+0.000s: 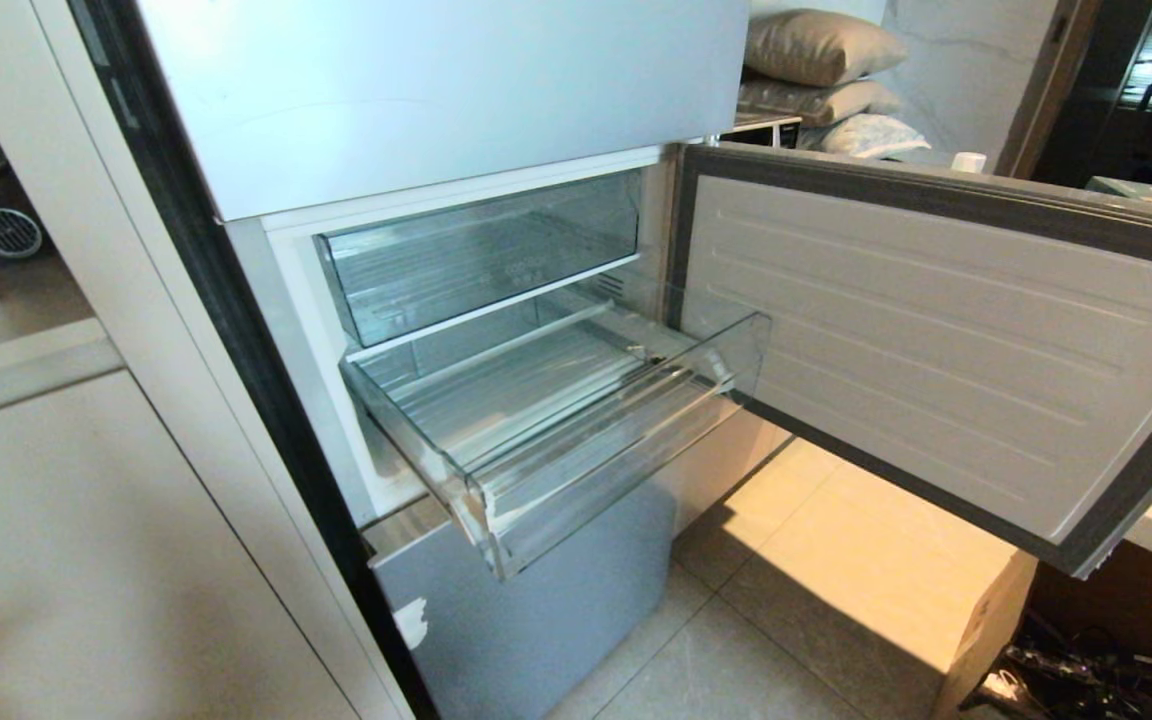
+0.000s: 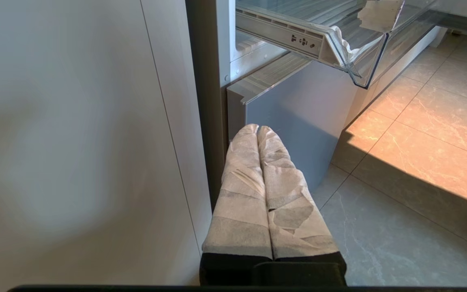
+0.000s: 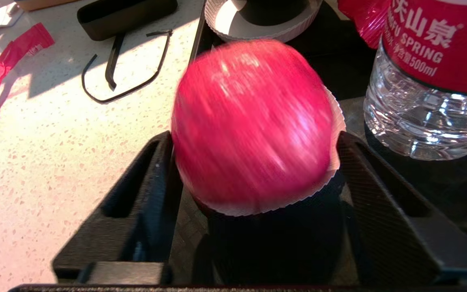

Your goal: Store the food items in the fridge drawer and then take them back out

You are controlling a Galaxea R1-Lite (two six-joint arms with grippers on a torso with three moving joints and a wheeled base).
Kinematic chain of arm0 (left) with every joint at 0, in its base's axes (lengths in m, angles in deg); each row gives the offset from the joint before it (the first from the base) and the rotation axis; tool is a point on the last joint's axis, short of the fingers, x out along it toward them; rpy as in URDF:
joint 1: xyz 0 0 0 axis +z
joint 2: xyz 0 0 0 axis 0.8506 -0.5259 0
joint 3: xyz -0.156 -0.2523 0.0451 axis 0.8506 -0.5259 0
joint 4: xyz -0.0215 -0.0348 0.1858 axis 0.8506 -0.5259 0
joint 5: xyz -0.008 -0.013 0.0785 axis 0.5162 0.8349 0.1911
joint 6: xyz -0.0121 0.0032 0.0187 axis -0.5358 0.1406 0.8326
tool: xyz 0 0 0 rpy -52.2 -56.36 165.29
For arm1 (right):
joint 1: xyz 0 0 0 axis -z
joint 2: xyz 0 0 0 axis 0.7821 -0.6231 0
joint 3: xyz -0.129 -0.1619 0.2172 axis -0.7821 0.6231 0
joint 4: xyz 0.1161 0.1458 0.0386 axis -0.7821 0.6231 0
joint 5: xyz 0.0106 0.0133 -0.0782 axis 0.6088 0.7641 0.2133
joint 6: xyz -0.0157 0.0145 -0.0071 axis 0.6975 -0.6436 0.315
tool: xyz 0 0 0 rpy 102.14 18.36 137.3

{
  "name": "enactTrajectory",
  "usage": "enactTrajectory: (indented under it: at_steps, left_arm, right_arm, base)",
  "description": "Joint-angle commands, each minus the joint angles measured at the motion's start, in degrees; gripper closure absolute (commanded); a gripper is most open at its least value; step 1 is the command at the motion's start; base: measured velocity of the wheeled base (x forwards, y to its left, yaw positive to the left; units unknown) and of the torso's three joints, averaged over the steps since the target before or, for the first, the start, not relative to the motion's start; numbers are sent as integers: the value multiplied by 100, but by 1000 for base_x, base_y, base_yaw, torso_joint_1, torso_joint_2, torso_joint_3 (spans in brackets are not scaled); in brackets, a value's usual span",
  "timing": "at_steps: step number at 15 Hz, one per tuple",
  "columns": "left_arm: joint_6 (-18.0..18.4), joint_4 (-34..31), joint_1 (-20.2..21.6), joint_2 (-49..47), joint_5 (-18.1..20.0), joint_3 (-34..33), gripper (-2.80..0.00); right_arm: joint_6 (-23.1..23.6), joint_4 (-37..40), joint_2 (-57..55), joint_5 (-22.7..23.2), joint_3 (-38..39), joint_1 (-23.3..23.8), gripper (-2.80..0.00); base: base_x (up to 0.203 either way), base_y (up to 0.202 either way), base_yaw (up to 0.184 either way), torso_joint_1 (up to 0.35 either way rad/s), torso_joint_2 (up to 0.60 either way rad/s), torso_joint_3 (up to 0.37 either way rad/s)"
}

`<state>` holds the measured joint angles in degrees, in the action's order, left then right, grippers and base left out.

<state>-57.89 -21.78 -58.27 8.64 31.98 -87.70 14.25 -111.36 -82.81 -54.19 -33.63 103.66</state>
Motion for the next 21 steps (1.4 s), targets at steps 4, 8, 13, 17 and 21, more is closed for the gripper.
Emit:
enactTrajectory:
  at_steps: [4,8,13,17,21]
  left_arm:
    - [-1,7,0,0,0,-9,0]
    - [-1,-1,0,-1,0,-9,0]
    - [-1,-1,0,0,0,-9,0]
    - [-1,-1,0,0,0,-9,0]
    - [-1,6,0,-6,0,-9,0]
  right_arm:
    - [-37,-28,77,4,15,1,-280]
    - [-42,2,583,-37,211,9,-280]
    - [-28,38,1971,-52,1223,5,-280]
    - [-45,128,3540,-238,2247,47,0]
    - [-59,397,4981,-1083,2612,68,0]
  base:
    - [0,0,0,0,0,0]
    - [0,0,0,0,0,0]
    - [0,0,0,0,0,0]
    - [0,0,0,0,0,0]
    - [0,0,0,0,0,0]
